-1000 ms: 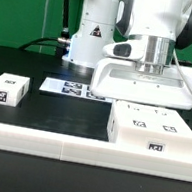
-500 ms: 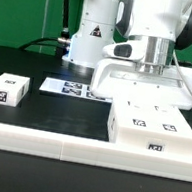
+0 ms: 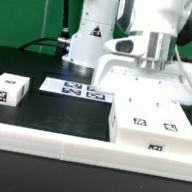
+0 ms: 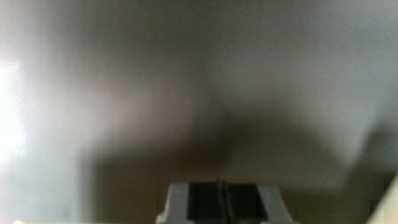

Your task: Assemble cabinet

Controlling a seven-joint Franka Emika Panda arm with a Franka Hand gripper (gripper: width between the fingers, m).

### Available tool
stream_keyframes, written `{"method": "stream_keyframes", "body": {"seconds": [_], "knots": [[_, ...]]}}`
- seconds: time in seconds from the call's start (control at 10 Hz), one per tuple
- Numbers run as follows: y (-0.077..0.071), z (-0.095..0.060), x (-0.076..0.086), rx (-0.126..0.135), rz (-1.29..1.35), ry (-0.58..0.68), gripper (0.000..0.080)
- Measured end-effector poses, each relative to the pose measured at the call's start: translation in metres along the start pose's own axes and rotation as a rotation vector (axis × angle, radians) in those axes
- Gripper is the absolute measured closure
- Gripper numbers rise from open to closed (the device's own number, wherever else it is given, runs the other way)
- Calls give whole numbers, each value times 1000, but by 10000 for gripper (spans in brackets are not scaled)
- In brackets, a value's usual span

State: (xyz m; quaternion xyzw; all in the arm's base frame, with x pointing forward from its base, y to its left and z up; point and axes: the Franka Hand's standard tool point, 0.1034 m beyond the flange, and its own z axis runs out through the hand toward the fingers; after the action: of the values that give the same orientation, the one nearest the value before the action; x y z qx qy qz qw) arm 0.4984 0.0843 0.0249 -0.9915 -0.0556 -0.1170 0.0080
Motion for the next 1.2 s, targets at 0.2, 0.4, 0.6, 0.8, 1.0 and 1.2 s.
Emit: {"method": "stream_keyframes", "body": {"seconds": [0.2,0.4,0.6,0.8,1.0,1.2], "knots": [[-1,-15,4,4,-2,1,797],[-2,-25,9,7,-5,-1,797],[-2,-24,8,7,-5,-4,797],[-2,-17,6,6,-9,-4,797],[0,-26,11,8,-20,-9,797],[0,-41,18,12,-26,-6,797]]}}
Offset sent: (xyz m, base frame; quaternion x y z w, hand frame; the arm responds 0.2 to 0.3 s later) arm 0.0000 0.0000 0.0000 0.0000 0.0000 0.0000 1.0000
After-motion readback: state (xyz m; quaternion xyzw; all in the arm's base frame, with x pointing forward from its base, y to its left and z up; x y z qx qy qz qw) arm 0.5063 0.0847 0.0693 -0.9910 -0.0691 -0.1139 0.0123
